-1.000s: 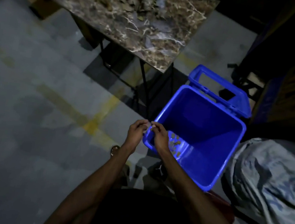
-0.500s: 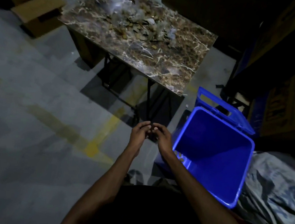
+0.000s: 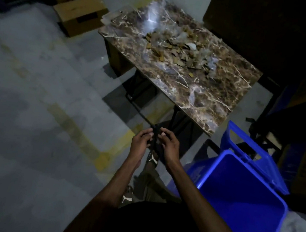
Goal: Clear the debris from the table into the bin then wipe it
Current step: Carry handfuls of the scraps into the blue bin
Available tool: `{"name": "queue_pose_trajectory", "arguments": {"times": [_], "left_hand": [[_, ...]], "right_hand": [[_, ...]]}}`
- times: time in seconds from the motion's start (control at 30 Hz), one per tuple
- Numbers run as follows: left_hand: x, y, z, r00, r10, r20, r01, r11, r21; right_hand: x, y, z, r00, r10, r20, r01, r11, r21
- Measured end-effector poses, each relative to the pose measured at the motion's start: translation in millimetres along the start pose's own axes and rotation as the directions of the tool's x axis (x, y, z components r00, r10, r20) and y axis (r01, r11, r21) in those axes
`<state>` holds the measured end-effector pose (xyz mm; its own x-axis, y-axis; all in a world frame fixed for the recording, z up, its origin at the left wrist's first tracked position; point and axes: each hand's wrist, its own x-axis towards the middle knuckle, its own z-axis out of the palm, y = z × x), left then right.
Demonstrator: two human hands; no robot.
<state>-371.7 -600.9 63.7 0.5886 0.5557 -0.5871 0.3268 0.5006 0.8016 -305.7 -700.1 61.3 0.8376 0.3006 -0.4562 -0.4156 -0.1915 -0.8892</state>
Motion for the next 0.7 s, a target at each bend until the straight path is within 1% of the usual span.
{"name": "queue_pose_trajectory", "arguments": {"times": [0.1,0.2,0.27,0.33,0.43,0.53,0.7], "left_hand": [[40,27,6,0.999,0.016,-0.04,-0.015,1.0,0.01],[87,57,21,0.996,0.039,-0.081,-0.035,0.998,0.048],[111,78,33,0.995,0.063,-0.082,-0.056,0.995,0.08],[134,95,46,0.992,0.09,-0.089,-0.08,0.991,0.107],[161,117,66,0.991,0.122,-0.055,-0.113,0.984,0.141],[186,133,79,0.992,0.122,-0.031,-0.115,0.98,0.162],[232,156,97,0.994,0.101,-0.029,-0.096,0.987,0.132]], "right_hand": [[53,-15,16,0.997,-0.021,0.072,0.021,1.0,-0.001],[105,-44,30,0.995,0.001,0.095,-0.004,1.0,0.027],[132,-62,35,0.996,0.01,0.093,-0.014,0.999,0.045],[156,-77,34,0.994,-0.015,0.105,0.012,0.999,0.034],[193,-90,30,0.989,-0.043,0.143,0.042,0.999,0.01],[223,-100,24,0.995,-0.04,0.09,0.041,0.999,-0.007],[264,-106,15,1.0,-0.007,0.025,0.006,0.999,0.045]]}}
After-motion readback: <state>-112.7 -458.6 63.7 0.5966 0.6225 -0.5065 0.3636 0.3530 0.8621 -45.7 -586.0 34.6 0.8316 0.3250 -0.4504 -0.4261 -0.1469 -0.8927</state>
